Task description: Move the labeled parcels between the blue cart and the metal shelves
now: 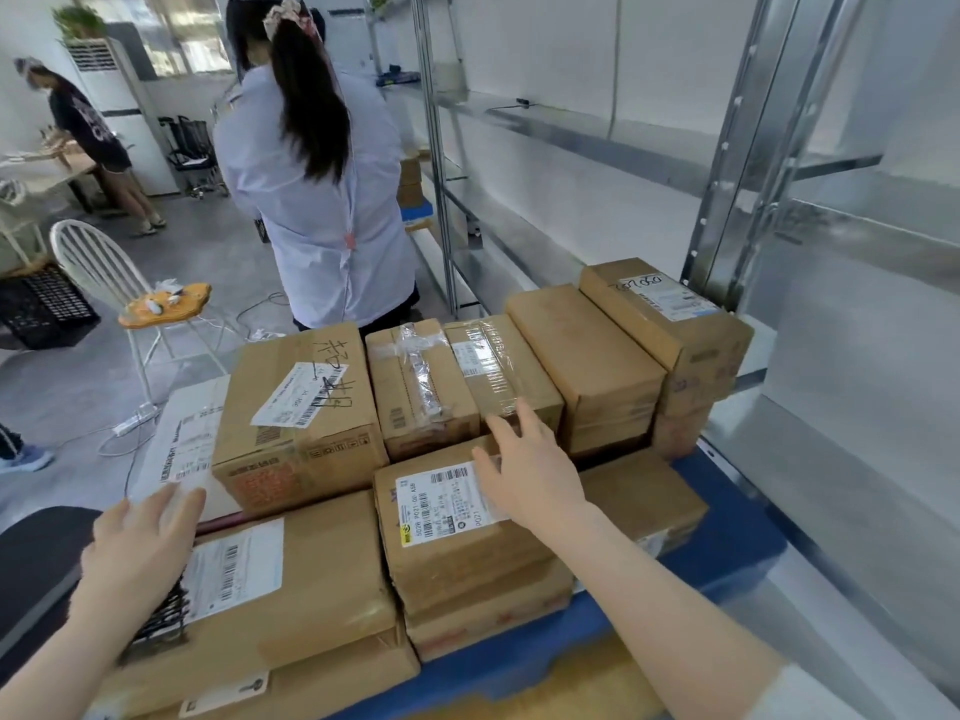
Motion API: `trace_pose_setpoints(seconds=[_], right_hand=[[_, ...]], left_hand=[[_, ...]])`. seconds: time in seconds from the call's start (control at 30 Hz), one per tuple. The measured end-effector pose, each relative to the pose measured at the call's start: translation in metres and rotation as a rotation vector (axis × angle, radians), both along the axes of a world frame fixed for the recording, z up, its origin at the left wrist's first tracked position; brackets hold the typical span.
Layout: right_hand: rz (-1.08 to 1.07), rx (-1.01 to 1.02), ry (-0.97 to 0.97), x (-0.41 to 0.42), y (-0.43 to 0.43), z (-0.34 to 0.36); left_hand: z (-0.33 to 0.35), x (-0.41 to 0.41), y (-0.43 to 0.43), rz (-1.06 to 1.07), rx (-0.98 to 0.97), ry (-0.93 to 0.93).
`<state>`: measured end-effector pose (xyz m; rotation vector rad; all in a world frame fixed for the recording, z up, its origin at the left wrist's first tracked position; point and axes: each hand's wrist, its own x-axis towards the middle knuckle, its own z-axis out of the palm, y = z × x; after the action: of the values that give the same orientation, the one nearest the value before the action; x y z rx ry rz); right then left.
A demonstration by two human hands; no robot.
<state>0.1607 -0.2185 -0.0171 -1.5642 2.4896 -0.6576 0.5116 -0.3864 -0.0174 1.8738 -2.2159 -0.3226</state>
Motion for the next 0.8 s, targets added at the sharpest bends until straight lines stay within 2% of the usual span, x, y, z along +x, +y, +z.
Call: trace_pose_setpoints(seconds=[0.07,0.13,0.27,0.33,0.4,0.43,0.6,0.8], right_hand=[[-0.015,-0.014,-0.022,0.001,-0.002,0.001],[-0.001,-0.022,-0.033,0.0,0.0,0.003],[-0.049,-0.168,0.059,-0.034,0.013,0.025],[-0.125,-0.198,0.159,-0.071,0.021,0.037],[-0.195,-0.136,0.254,-0.106,0.025,0.044],[-0.215,-0.087,0.285,-0.119,0.025,0.044],[-0.176,0.085,0.271,-0.133,0.02,0.027],[-0.159,0.015,0.233,-0.119,0.023,0.023]], left_hand=[[0.0,0.003,-0.001,-0.081,-0.015,-0.137],[-0.001,0.007,-0.002,-0.048,0.018,-0.148],[-0.001,0.02,-0.006,-0.11,-0.004,-0.3],[0.001,0.025,-0.002,-0.03,0.008,-0.192],[0.001,0.024,0.004,0.066,0.05,0.069],[0.001,0.02,0.009,0.097,0.084,0.14],[0.002,0.004,0.028,0.258,0.162,0.273],[0.005,0.001,0.024,0.267,0.151,0.371]])
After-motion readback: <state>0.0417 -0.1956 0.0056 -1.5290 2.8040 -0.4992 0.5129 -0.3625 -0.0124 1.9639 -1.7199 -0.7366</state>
